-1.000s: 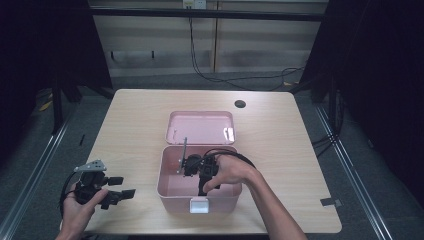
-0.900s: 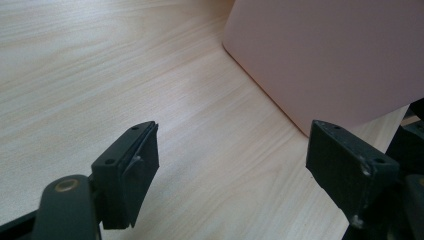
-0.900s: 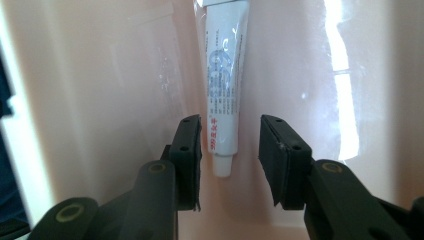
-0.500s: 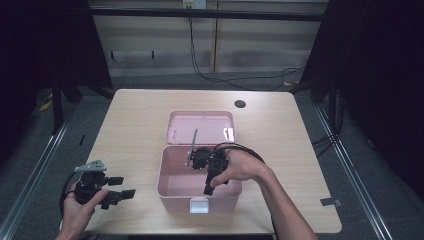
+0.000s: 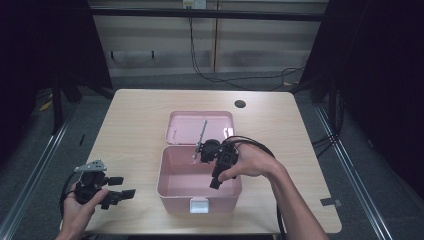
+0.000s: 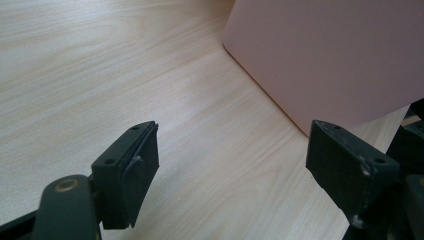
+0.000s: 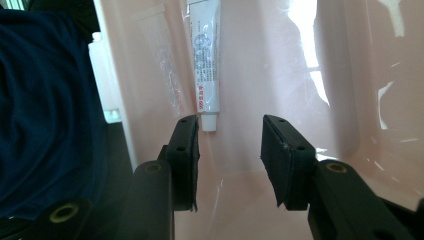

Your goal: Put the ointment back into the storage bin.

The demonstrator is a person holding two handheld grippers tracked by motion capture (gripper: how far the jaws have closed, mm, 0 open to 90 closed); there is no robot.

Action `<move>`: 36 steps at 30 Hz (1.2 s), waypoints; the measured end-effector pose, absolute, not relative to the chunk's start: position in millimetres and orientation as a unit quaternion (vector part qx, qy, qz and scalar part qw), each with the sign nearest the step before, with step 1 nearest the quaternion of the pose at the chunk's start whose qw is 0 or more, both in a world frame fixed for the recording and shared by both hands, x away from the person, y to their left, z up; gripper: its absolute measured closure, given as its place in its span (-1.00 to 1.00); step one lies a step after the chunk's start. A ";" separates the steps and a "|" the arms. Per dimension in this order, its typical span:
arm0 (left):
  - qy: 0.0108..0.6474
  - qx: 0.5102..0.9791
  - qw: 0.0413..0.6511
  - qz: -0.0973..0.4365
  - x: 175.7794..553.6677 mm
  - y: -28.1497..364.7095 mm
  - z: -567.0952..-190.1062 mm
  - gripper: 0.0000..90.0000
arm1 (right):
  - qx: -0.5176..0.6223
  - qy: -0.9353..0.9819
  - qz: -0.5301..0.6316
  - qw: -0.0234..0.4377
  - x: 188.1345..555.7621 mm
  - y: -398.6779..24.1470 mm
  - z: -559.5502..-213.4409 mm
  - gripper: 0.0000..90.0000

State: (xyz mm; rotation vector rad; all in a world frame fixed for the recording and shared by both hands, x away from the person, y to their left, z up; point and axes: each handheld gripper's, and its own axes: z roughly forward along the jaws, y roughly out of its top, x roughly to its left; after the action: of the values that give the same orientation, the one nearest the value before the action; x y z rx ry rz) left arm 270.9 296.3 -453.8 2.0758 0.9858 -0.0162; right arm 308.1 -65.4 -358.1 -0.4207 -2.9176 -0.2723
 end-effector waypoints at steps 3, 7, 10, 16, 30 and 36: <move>0.391 0.824 0.409 -0.006 271.0 296.3 -453.9 -0.53 | -0.146 -0.981 -0.090 0.092 307.7 -68.9 -353.9 0.32; 0.391 0.824 0.409 -0.006 271.0 296.4 -453.9 -0.53 | -0.154 -0.980 -0.094 0.087 307.5 -74.5 -347.7 0.31; 0.393 0.824 0.409 -0.007 270.9 296.2 -453.8 -0.53 | -0.154 -0.980 -0.096 0.082 307.7 -78.5 -344.5 0.31; 0.395 0.821 0.412 -0.004 270.6 296.9 -453.4 -0.53 | -0.171 -0.977 -0.101 0.071 306.1 -94.7 -331.6 0.30; 0.393 0.824 0.408 -0.004 271.4 296.8 -453.6 -0.53 | -0.215 -0.967 -0.134 0.028 289.8 -142.6 -312.8 0.23; 0.393 0.824 0.407 -0.003 271.1 296.6 -453.7 -0.53 | -0.237 -0.962 -0.136 0.025 283.5 -162.5 -320.3 0.21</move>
State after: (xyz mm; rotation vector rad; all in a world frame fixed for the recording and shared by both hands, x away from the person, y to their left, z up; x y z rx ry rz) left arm 271.1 296.6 -453.7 2.0785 0.9916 -0.0082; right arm 283.5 -162.5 -320.3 -0.7334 -2.9732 -0.4198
